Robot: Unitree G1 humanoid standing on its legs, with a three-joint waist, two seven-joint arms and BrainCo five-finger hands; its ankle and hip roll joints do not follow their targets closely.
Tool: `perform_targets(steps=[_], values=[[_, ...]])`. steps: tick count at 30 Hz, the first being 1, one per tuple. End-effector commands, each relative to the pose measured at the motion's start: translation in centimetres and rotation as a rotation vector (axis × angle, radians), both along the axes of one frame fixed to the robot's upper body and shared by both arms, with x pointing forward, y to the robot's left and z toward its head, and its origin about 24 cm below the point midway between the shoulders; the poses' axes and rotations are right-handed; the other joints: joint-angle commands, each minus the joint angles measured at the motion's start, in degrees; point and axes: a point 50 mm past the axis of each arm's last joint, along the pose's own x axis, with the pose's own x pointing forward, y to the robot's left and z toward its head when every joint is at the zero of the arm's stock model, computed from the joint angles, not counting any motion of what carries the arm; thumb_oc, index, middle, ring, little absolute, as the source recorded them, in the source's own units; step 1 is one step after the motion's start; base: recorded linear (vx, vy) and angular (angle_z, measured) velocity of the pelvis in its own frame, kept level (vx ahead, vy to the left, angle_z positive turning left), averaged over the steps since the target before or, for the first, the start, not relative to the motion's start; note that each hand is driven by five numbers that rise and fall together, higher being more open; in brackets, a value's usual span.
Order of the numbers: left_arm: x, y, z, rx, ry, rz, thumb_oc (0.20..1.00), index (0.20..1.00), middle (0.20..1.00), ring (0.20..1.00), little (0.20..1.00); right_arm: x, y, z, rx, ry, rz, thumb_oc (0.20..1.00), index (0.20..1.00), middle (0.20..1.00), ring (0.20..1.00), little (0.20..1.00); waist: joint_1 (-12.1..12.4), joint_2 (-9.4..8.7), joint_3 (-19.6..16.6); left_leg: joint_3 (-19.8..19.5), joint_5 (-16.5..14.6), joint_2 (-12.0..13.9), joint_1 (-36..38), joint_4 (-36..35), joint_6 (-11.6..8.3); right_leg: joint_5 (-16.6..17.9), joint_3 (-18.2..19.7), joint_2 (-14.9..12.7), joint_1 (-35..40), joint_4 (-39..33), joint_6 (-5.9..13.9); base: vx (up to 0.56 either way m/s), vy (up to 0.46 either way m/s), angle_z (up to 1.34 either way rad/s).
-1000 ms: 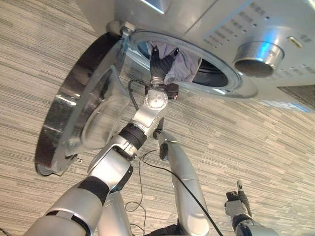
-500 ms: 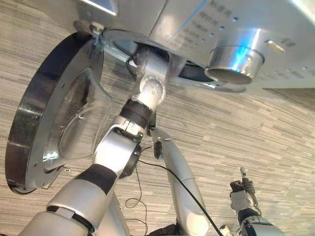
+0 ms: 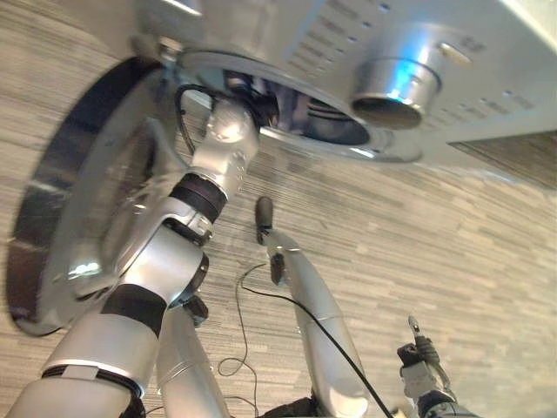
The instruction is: Grab the laundry basket,head to the washer,open it,put in the laundry and shut it.
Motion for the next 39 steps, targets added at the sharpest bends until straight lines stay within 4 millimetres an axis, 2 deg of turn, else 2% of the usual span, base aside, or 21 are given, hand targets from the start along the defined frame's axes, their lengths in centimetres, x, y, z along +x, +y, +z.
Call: perform_targets(steps=[1, 2, 6, 8, 11, 12, 16, 17, 19, 23, 24, 25, 27, 30, 31, 33, 35, 36, 37, 38, 39], values=[[-1.2, -3.6, -5.8, 0.201, 0.107, -0.056, 1.0, 1.0, 1.0, 1.0, 1.0, -0.9, -2.1, 0.3, -0.094, 0.087, 0.05, 1.0, 1.0, 1.0, 1.0, 1.0, -1.6, 2.27, -3.0, -1.3, -6.6, 2.0, -2.1, 7.8, 0.09, -7.9, 1.9, 2.1, 4.0, -0.4, 4.08, 0.0, 0.062, 0.3], [-2.4, -4.9, -9.7, 0.241, 0.203, -0.077, 1.0, 1.0, 1.0, 1.0, 1.0, 1.4, -1.3, 1.1, -0.114, 0.054, 0.107, 1.0, 1.0, 1.0, 1.0, 1.0, -0.3, 2.73, -2.6, -1.7, -6.5, 1.2, -1.6, 7.0, 0.36, -7.9, 1.8, 1.7, 4.3, -0.1, 4.22, -0.01, 0.08, 0.26], [-4.7, -5.2, -15.3, 0.338, 0.302, -0.097, 1.0, 1.0, 1.0, 1.0, 1.0, 4.9, 0.3, 2.7, -0.141, -0.039, 0.188, 1.0, 1.0, 1.0, 1.0, 1.0, 1.7, 3.62, -1.8, -2.4, -6.2, -0.2, -0.2, 5.5, 0.74, -8.1, 1.0, 0.7, 5.7, -0.2, 4.52, 0.0, 0.046, 0.21], [-6.3, -4.6, -17.9, 0.418, 0.322, -0.175, 1.0, 1.0, 1.0, 1.0, 1.0, 6.9, 0.1, 4.2, -0.167, -0.077, 0.19, 1.0, 1.0, 1.0, 1.0, 1.0, 3.7, 4.7, -1.8, -2.8, -5.9, -1.2, 1.6, 4.2, 0.63, -8.2, 0.4, 0.1, 7.9, -0.7, 4.81, 0.03, 0.041, 0.23], [-6.9, -2.4, -18.5, 0.406, 0.317, -0.205, 1.0, 1.0, 1.0, 1.0, 1.0, 6.7, -1.2, 4.6, -0.168, -0.089, 0.161, 1.0, 1.0, 1.0, 1.0, 1.0, 4.7, 4.86, -2.1, -2.8, -5.7, -1.6, 3.2, 3.4, 0.52, -8.1, -0.2, -0.1, 9.9, -2.1, 4.85, 0.03, 0.025, 0.18], [-7.5, 0.0, -19.3, 0.395, 0.339, -0.212, 1.0, 1.0, 1.0, 1.0, 1.0, 6.6, -3.6, 5.7, -0.182, -0.143, 0.097, 1.0, 1.0, 1.0, 1.0, 1.0, 5.4, 4.69, -2.9, -2.5, -5.7, -2.0, 5.0, 2.3, 0.45, -7.5, -0.9, 0.1, 11.8, -4.1, 5.04, 0.03, 0.069, 0.23], [-9.4, 2.4, -21.4, 0.398, 0.418, -0.269, 1.0, 1.0, 1.0, 1.0, 1.0, 6.4, -5.4, 6.7, -0.16, -0.215, 0.033, 1.0, 1.0, 1.0, 1.0, 1.0, 7.0, 4.33, -4.3, -2.6, -6.0, -2.8, 8.2, 0.8, 0.69, -6.2, -1.2, 0.5, 16.0, -7.5, 5.44, 0.03, 0.04, 0.02], [-10.6, 3.6, -22.5, 0.378, 0.468, -0.287, 1.0, 1.0, 1.0, 1.0, 1.0, 6.2, -6.0, 7.0, -0.168, -0.236, 0.041, 1.0, 1.0, 1.0, 1.0, 1.0, 7.9, 4.17, -5.1, -2.9, -6.1, -3.1, 10.1, 0.5, 1.07, -5.8, -1.4, 0.7, 18.7, -8.7, 5.67, 0.03, 0.018, -0.06], [-11.2, 4.2, -22.9, 0.382, 0.483, -0.292, 1.0, 1.0, 1.0, 1.0, 1.0, 5.9, -6.0, 6.8, -0.171, -0.227, 0.059, 1.0, 1.0, 1.0, 1.0, 1.0, 8.1, 4.04, -5.3, -2.8, -6.1, -3.3, 11.6, 0.0, 1.11, -5.7, -1.5, 0.8, 20.5, -9.7, 5.74, 0.05, 0.013, -0.06], [-12.7, 6.0, -24.0, 0.444, 0.473, -0.267, 1.0, 1.0, 1.0, 1.0, 1.0, 3.4, -5.1, 4.4, -0.139, -0.155, 0.106, 1.0, 1.0, 1.0, 1.0, 1.0, 9.2, 3.78, -6.5, -2.7, -5.3, -4.8, 18.6, -3.7, 0.6, -3.6, -2.0, 1.0, 28.3, -15.6, 6.46, 0.08, 0.036, 0.05], [-13.5, 7.0, -25.3, 0.399, 0.537, -0.233, 1.0, 1.0, 1.0, 1.0, 1.0, 1.8, -3.8, 2.7, -0.116, -0.072, 0.177, 1.0, 1.0, 1.0, 1.0, 1.0, 9.6, 3.59, -8.1, -2.2, -4.6, -5.7, 22.1, -6.6, 0.04, -1.9, -2.2, 1.6, 32.3, -19.9, 7.21, 0.06, 0.043, 0.03], [-13.6, 7.1, -25.4, 0.398, 0.54, -0.232, 1.0, 1.0, 1.0, 1.0, 1.0, 1.7, -3.7, 2.6, -0.116, -0.068, 0.18, 1.0, 1.0, 1.0, 1.0, 1.0, 9.5, 3.5, -8.1, -2.1, -4.4, -5.8, 22.6, -7.0, 0.02, -1.7, -2.2, 1.7, 32.8, -20.4, 7.25, 0.11, 0.089, -0.04], [-15.1, 8.7, -27.6, 0.362, 0.635, -0.164, 1.0, 1.0, 1.0, 1.0, 1.0, -0.6, -2.1, 0.4, -0.064, 0.048, 0.238, 1.0, 1.0, 1.0, 1.0, 1.0, 10.3, 3.21, -10.3, -1.0, -3.0, -5.7, 28.3, -11.4, -0.41, 0.8, -2.2, 2.4, 38.0, -25.4, 8.02, 0.1, 0.066, -0.12], [-16.0, 9.5, -28.6, 0.374, 0.679, -0.138, 1.0, 1.0, 1.0, 1.0, 1.0, -2.0, -1.2, -0.7, -0.025, 0.111, 0.266, 1.0, 1.0, 1.0, 1.0, 1.0, 11.0, 2.93, -11.0, -0.2, -2.5, -5.2, 32.2, -13.3, -0.4, 1.2, -2.0, 2.9, 41.1, -27.1, 8.19, 0.07, 0.015, -0.35], [-16.7, 10.2, -29.4, 0.383, 0.716, -0.115, 1.0, 1.0, 1.0, 1.0, 1.0, -4.0, -0.6, -1.8, -0.017, 0.226, 0.318, 1.0, 1.0, 1.0, 1.0, 1.0, 11.7, 2.85, -12.0, -0.5, -2.2, -4.7, 34.7, -14.2, -0.3, 1.0, -2.1, 3.2, 43.3, -27.7, 8.25, 0.06, -0.002, -0.24], [-16.9, 10.0, -29.6, 0.366, 0.724, -0.121, 1.0, 1.0, 1.0, 1.0, 1.0, -5.4, -0.1, -2.5, -0.009, 0.321, 0.359, 1.0, 1.0, 1.0, 1.0, 1.0, 12.5, 2.62, -12.4, -3.2, -2.2, -4.2, 36.5, -13.9, -0.48, 0.4, -1.6, 3.7, 45.6, -28.2, 8.02, 0.03, -0.014, -0.2], [-16.7, 9.8, -29.3, 0.348, 0.709, -0.126, 1.0, 1.0, 1.0, 1.0, 1.0, -5.4, 0.1, -2.6, -0.019, 0.338, 0.386, 1.0, 1.0, 1.0, 1.0, 1.0, 13.4, 1.87, -11.5, -9.0, -1.7, -4.5, 36.1, -11.7, -0.19, 0.7, -0.8, 3.9, 46.8, -28.8, 7.26, -0.07, -0.005, -0.08], [-16.7, 9.8, -29.3, 0.348, 0.709, -0.126, 1.0, 1.0, 1.0, 1.0, 1.0, -5.4, 0.1, -2.6, -0.019, 0.338, 0.386, 1.0, 1.0, 1.0, 1.0, 1.0, 13.4, 1.87, -11.5, -9.1, -1.7, -4.5, 36.1, -11.7, -0.19, 0.7, -0.9, 3.9, 46.8, -28.8, 7.26, 0.0, 0.061, -0.16], [-16.4, 9.2, -28.9, 0.317, 0.694, -0.137, 1.0, 1.0, 1.0, 1.0, 1.0, -5.2, 0.2, -2.6, -0.023, 0.338, 0.39, 1.0, 1.0, 1.0, 1.0, 1.0, 14.4, 1.8, -11.4, -18.1, -2.2, -6.0, 35.7, -9.0, -0.59, 0.5, 1.1, 4.0, 47.8, -29.6, 7.01, 0.0, 0.09, -0.2], [-16.2, 9.2, -28.6, 0.298, 0.686, -0.138, 1.0, 1.0, 1.0, 1.0, 1.0, -5.0, 0.3, -2.5, -0.028, 0.335, 0.399, 1.0, 1.0, 1.0, 1.0, 1.0, 15.0, 1.76, -11.6, -22.3, -2.1, -6.9, 35.3, -7.3, -0.62, 0.7, 1.9, 3.9, 47.9, -29.9, 7.0, -0.01, 0.092, -0.2], [-16.2, 9.2, -28.6, 0.299, 0.685, -0.138, 1.0, 1.0, 1.0, 1.0, 1.0, -5.0, 0.4, -2.5, -0.028, 0.334, 0.399, 1.0, 1.0, 1.0, 1.0, 1.0, 14.8, 1.68, -11.7, -22.5, -1.9, -7.1, 35.0, -7.3, -0.58, 0.8, 1.7, 3.8, 47.7, -29.9, 7.02, 0.02, 0.107, -0.29]])
